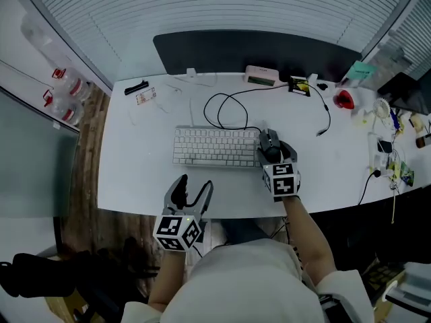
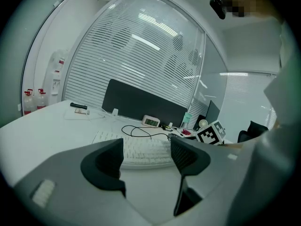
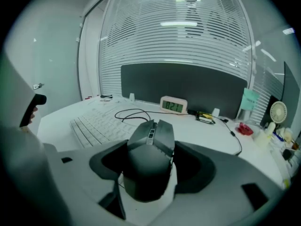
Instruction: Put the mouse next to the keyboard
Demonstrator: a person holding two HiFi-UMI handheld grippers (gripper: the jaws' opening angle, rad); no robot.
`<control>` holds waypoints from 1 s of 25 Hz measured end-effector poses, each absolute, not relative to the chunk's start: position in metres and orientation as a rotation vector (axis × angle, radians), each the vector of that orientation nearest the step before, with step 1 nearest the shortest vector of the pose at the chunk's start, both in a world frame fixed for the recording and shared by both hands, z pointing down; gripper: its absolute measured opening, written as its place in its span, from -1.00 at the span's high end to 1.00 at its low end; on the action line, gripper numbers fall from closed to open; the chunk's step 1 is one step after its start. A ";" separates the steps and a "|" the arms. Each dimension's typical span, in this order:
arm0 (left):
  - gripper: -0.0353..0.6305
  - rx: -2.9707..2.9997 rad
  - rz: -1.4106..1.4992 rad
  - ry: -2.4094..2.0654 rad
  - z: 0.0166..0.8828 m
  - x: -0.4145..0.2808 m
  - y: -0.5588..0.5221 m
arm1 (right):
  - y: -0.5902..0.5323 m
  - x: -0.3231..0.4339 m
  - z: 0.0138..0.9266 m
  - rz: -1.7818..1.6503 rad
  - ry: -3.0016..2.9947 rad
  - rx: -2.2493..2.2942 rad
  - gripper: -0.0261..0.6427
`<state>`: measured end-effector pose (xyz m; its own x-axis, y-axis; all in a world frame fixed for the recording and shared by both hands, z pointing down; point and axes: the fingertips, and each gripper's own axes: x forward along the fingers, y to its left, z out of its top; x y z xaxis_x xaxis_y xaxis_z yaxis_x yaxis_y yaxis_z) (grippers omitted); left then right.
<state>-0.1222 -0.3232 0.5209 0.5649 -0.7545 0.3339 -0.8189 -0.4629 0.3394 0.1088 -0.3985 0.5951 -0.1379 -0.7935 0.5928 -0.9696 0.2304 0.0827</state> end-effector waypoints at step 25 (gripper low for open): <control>-0.05 2.410 0.286 -1.054 0.539 -0.057 -0.331 | -0.373 0.236 0.654 0.669 -1.748 1.772 0.04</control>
<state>-0.0575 -0.3306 0.5385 0.6800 -0.6304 0.3743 -0.7332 -0.5817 0.3522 0.2356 -0.3734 0.6542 0.0270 -0.7218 0.6916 -0.9991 0.0036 0.0428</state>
